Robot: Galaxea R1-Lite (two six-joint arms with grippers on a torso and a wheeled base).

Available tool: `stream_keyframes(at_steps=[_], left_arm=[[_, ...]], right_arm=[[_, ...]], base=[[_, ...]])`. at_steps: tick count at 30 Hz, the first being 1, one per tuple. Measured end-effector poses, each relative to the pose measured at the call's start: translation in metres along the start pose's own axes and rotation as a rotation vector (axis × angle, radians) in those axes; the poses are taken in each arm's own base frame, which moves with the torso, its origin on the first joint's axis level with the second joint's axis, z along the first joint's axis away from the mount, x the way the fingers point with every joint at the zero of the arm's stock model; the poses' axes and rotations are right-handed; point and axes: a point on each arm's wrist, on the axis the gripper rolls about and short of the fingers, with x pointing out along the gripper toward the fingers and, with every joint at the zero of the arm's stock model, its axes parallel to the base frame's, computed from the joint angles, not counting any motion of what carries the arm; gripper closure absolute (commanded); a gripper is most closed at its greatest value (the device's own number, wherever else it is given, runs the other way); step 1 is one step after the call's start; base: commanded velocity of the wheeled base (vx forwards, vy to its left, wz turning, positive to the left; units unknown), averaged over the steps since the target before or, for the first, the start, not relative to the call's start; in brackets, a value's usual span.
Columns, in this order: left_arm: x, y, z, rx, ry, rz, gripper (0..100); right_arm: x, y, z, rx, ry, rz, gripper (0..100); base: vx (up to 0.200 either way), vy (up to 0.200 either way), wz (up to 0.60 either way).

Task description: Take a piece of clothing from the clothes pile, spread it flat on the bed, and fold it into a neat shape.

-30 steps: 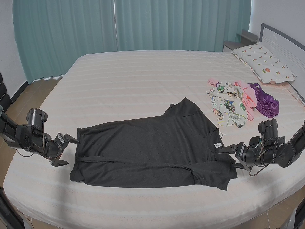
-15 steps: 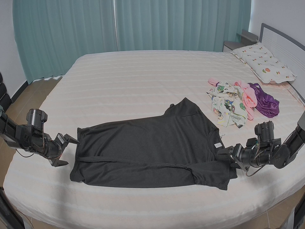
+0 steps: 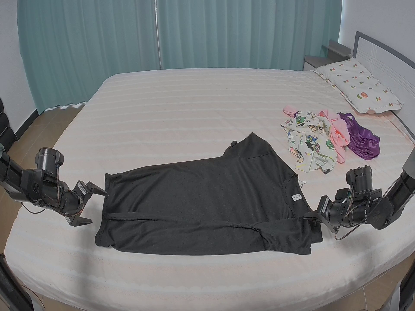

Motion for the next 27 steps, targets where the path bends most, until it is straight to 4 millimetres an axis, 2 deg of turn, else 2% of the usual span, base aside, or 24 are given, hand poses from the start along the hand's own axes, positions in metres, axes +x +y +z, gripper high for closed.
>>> stream_keyframes(at_steps=[11,18,27], left_arm=[[0.001,0.003,0.001,-0.008,0.0,0.007,0],[0.002,0.004,0.002,-0.012,-0.001,0.009,0],[0.007,0.006,0.004,-0.019,0.015,0.012,0]], right_arm=[[-0.014,0.002,0.014,0.012,-0.079,0.029,100],[-0.01,-0.001,0.02,-0.004,-0.128,0.064,100],[-0.002,-0.013,0.016,0.014,-0.114,0.049,100]], base=[[0.0,0.0,0.0],[0.0,0.0,0.0],[0.0,0.0,0.0]])
